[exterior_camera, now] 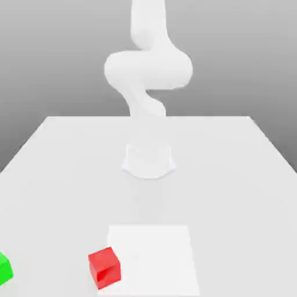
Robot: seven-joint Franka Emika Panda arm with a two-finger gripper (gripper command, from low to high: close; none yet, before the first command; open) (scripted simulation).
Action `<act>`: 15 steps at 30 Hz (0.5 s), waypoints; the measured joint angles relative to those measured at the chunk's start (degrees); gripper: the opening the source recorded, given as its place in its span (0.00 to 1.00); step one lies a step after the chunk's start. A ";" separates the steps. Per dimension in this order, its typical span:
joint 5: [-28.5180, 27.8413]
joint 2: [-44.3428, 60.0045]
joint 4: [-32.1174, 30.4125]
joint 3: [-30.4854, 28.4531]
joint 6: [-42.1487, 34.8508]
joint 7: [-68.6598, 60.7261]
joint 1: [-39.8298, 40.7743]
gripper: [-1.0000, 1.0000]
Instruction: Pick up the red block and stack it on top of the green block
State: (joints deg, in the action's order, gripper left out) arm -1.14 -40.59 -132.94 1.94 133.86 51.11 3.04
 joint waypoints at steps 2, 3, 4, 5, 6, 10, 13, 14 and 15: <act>-1.02 4.44 -0.98 1.54 1.75 4.49 2.47 0.50; -1.49 6.57 -1.45 2.27 2.59 6.64 3.66 0.50; -2.03 8.69 -1.92 2.90 3.41 8.81 4.74 0.50; -2.56 10.79 -2.38 3.49 4.23 10.97 5.77 0.50; -3.13 12.90 -2.85 3.98 5.08 13.14 6.71 0.50; -5.29 21.30 -4.67 5.54 8.29 21.76 10.14 0.50; -6.63 27.58 -6.04 6.04 10.73 28.01 12.11 0.50; -6.95 29.66 -6.50 6.09 11.55 30.00 12.65 0.50; -7.20 31.72 -6.96 6.06 12.38 31.94 13.10 0.50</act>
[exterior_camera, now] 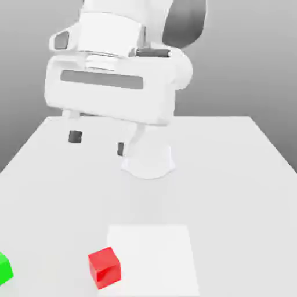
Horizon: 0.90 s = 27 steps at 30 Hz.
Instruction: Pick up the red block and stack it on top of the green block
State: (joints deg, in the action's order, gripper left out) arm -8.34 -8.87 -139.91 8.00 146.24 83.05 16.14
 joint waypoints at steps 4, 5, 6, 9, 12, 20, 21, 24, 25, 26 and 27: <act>0.22 8.11 -1.89 -0.56 3.42 6.91 1.76 0.50; 0.66 10.08 -2.37 -0.65 4.30 8.36 2.21 0.50; 1.28 12.04 -2.86 -0.70 5.19 9.68 2.33 0.50; 4.14 17.76 -4.22 -0.76 7.97 12.71 2.62 0.50; 3.80 23.79 -3.85 -1.63 12.54 14.38 2.13 0.50; 2.33 29.39 -3.06 -3.07 17.29 15.65 1.01 0.00; 2.15 30.11 -2.96 -3.27 17.86 15.78 0.84 0.00; 3.39 26.26 -3.54 -2.31 14.64 14.90 1.57 0.00; 4.01 24.34 -3.85 -1.97 13.04 14.44 1.78 0.00; 4.62 22.36 -4.17 -1.69 11.37 13.98 1.94 0.00; 5.20 20.58 -4.31 -1.60 9.71 13.36 2.13 0.00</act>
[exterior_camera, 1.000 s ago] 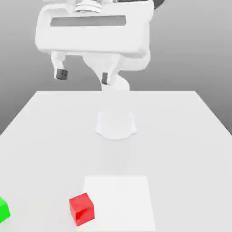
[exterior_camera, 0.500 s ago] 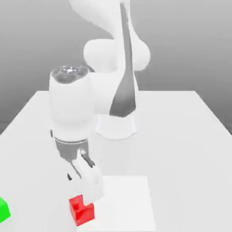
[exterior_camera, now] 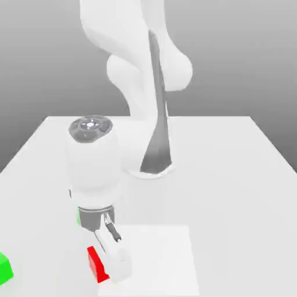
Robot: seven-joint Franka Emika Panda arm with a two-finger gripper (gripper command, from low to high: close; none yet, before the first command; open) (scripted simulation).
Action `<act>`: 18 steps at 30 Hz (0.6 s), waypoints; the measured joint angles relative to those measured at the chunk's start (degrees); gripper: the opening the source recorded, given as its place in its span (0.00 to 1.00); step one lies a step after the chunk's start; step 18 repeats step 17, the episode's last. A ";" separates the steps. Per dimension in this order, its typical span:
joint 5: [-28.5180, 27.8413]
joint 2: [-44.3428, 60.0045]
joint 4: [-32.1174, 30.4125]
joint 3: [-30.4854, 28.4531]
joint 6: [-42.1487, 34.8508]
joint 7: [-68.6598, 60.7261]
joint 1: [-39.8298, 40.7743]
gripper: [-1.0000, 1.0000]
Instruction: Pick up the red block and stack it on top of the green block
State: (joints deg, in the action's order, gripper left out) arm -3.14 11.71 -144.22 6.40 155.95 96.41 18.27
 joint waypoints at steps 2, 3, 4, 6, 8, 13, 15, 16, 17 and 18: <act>0.95 -0.07 2.70 -1.34 -2.77 -3.71 2.57 0.00; 1.40 0.37 4.46 -2.17 -4.06 -5.92 4.19 0.00; 1.83 0.94 6.32 -3.07 -5.34 -8.20 5.89 0.00; 2.56 2.15 9.97 -4.68 -7.76 -12.59 9.40 0.00; 3.36 3.43 13.62 -6.40 -10.14 -17.04 12.76 0.00; 4.37 11.62 17.42 -7.79 -5.77 -21.32 16.00 1.00; 4.37 11.62 17.42 -7.79 -5.77 -21.32 16.00 1.00; 4.37 11.62 17.42 -7.79 -5.77 -21.32 16.00 1.00; 4.37 11.62 17.42 -7.79 -5.77 -21.32 16.00 1.00; 4.37 11.62 17.42 -7.79 -5.77 -21.32 16.00 1.00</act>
